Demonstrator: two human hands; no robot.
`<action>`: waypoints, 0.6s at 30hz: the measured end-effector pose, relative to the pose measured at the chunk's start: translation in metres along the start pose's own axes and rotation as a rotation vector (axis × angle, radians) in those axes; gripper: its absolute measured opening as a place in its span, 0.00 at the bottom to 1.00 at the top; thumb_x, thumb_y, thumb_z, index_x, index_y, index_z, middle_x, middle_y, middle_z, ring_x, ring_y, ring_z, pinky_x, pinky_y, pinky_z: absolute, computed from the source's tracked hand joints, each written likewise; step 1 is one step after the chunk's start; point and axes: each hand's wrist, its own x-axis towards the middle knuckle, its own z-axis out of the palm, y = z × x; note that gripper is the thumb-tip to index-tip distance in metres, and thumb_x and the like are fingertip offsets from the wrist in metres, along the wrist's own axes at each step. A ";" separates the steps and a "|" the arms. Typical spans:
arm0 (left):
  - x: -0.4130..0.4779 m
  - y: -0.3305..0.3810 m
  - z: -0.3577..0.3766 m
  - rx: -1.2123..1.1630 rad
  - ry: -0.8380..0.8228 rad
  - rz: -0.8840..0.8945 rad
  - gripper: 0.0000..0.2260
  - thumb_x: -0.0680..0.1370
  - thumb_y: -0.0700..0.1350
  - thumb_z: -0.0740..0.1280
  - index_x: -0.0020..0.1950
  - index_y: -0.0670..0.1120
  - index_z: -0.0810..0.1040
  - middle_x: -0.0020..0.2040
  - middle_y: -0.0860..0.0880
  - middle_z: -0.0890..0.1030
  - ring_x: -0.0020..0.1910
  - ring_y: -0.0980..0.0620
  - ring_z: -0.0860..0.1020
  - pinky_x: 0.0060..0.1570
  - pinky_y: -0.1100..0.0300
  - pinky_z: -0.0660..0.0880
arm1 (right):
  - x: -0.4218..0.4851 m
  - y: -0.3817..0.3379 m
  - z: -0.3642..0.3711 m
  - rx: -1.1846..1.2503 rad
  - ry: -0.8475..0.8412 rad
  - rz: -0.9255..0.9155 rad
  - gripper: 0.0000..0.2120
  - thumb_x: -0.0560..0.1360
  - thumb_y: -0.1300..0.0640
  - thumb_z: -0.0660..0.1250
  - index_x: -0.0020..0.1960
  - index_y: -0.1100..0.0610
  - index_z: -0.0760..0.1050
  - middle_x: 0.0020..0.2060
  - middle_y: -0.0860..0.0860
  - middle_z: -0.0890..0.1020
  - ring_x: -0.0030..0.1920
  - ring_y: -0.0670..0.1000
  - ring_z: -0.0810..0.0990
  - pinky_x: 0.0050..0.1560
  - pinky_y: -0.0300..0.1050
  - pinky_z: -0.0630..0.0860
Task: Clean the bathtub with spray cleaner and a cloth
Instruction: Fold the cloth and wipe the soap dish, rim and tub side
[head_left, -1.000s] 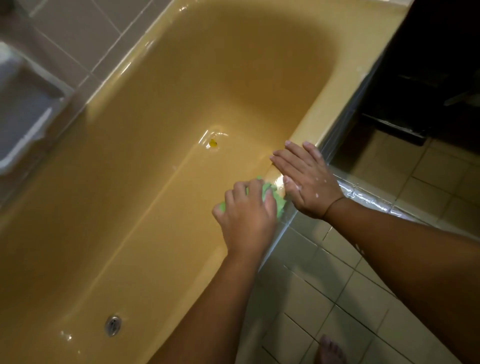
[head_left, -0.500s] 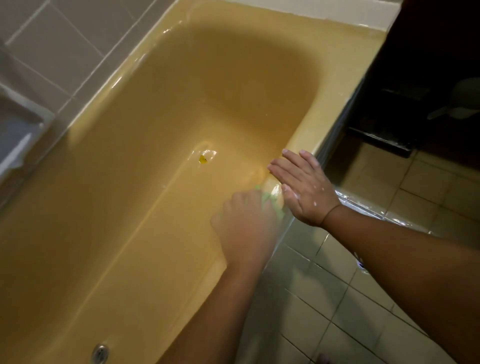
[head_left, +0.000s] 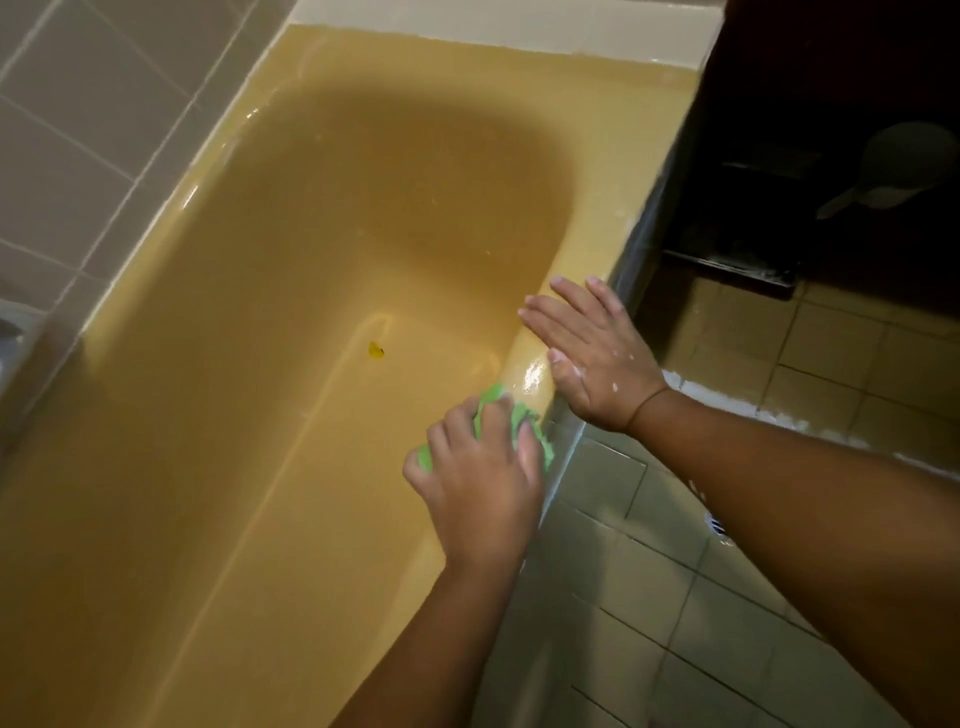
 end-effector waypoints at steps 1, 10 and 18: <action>-0.009 -0.005 -0.003 -0.008 -0.009 -0.023 0.14 0.79 0.57 0.61 0.61 0.54 0.79 0.59 0.48 0.79 0.55 0.45 0.77 0.55 0.43 0.69 | 0.001 0.002 -0.001 0.002 -0.008 0.001 0.28 0.81 0.53 0.49 0.75 0.60 0.73 0.74 0.56 0.75 0.79 0.60 0.65 0.80 0.62 0.55; 0.079 0.031 0.014 -0.234 -0.185 -0.033 0.16 0.80 0.60 0.56 0.61 0.56 0.77 0.55 0.51 0.77 0.56 0.46 0.76 0.53 0.44 0.71 | 0.017 0.025 -0.015 -0.017 -0.067 0.004 0.27 0.82 0.53 0.48 0.76 0.60 0.71 0.75 0.56 0.74 0.79 0.60 0.65 0.81 0.58 0.51; 0.057 0.038 0.013 -0.134 -0.040 -0.081 0.13 0.80 0.57 0.61 0.59 0.54 0.80 0.55 0.49 0.80 0.51 0.44 0.77 0.53 0.44 0.71 | 0.039 0.056 -0.021 -0.010 -0.102 0.024 0.27 0.83 0.53 0.48 0.76 0.60 0.71 0.75 0.55 0.73 0.79 0.59 0.64 0.82 0.58 0.52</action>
